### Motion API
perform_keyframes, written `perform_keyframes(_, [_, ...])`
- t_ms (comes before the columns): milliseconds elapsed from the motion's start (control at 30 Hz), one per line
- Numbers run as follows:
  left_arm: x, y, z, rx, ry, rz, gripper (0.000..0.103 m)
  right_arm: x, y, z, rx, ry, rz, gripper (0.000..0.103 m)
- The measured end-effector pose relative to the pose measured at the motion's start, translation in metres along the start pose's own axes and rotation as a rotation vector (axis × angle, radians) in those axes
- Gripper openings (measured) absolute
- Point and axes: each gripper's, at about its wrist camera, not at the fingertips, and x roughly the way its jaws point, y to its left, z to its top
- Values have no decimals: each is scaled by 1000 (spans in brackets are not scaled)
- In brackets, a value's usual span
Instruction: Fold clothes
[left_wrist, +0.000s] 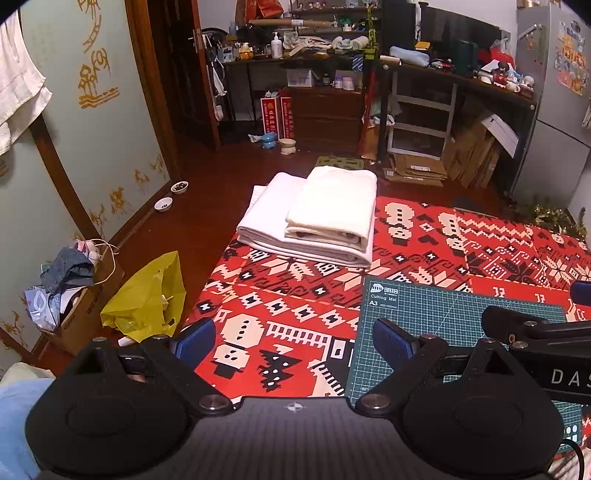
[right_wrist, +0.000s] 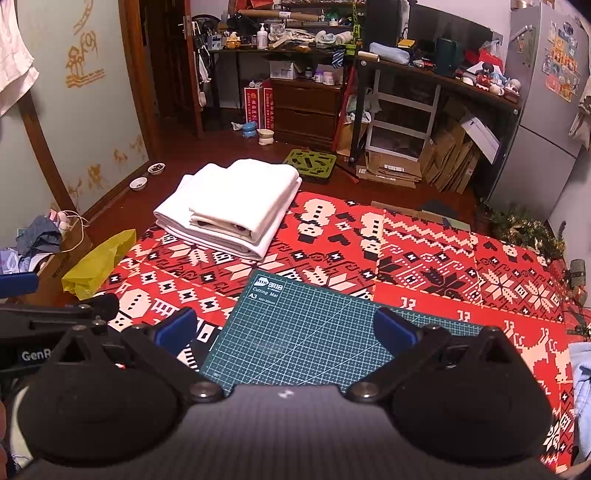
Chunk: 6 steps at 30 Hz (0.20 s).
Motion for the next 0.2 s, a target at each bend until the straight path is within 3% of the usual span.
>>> perform_keyframes(200, [0, 1, 0, -1, 1, 3, 92, 0, 1, -1, -1, 1, -2, 103])
